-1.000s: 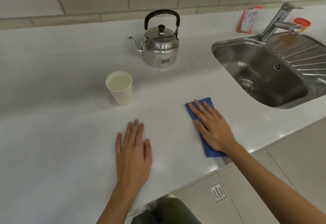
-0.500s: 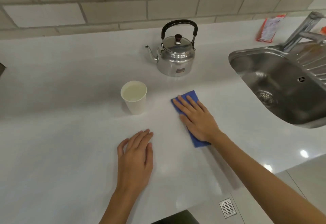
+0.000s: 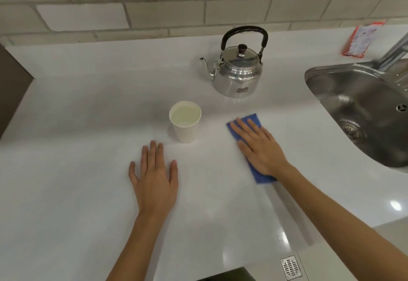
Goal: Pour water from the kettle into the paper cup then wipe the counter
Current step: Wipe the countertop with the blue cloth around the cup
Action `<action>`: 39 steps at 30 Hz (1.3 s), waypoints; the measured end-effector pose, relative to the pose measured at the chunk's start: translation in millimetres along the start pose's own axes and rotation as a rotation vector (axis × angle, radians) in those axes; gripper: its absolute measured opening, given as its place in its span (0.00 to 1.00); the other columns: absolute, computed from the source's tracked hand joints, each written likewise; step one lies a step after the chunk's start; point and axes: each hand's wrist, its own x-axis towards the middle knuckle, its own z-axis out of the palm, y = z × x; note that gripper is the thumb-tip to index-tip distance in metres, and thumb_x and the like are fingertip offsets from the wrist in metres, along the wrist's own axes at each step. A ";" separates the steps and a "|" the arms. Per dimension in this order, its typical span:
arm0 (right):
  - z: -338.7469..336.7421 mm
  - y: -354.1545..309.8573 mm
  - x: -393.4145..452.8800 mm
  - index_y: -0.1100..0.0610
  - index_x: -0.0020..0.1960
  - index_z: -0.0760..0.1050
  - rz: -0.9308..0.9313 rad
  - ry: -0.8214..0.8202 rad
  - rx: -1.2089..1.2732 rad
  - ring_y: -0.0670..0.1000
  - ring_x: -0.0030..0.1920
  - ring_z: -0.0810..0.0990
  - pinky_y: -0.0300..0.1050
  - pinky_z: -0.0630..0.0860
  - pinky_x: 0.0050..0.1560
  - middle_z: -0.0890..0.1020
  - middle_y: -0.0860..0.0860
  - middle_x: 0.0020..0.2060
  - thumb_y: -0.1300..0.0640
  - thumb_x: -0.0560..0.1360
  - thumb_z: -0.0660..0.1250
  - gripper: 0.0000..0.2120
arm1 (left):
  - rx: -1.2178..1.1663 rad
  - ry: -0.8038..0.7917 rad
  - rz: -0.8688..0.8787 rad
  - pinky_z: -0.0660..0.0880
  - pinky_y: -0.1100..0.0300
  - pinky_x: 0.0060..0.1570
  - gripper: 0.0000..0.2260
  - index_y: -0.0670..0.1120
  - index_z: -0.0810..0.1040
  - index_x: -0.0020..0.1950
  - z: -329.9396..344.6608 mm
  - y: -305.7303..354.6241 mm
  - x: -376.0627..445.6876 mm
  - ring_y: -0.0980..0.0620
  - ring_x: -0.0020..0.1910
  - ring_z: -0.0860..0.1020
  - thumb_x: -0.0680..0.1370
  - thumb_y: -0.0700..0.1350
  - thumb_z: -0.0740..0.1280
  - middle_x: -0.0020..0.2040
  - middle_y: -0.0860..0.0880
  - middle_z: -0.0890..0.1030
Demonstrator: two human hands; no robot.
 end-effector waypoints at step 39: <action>3.7 -140.4 58.7 0.51 0.65 0.72 0.157 0.304 1.089 0.46 0.58 0.79 0.33 0.76 0.54 0.80 0.43 0.56 0.50 0.59 0.84 0.38 | -0.032 -0.043 0.026 0.37 0.47 0.77 0.28 0.38 0.39 0.78 18.5 49.2 -57.7 0.42 0.79 0.40 0.84 0.52 0.45 0.80 0.40 0.42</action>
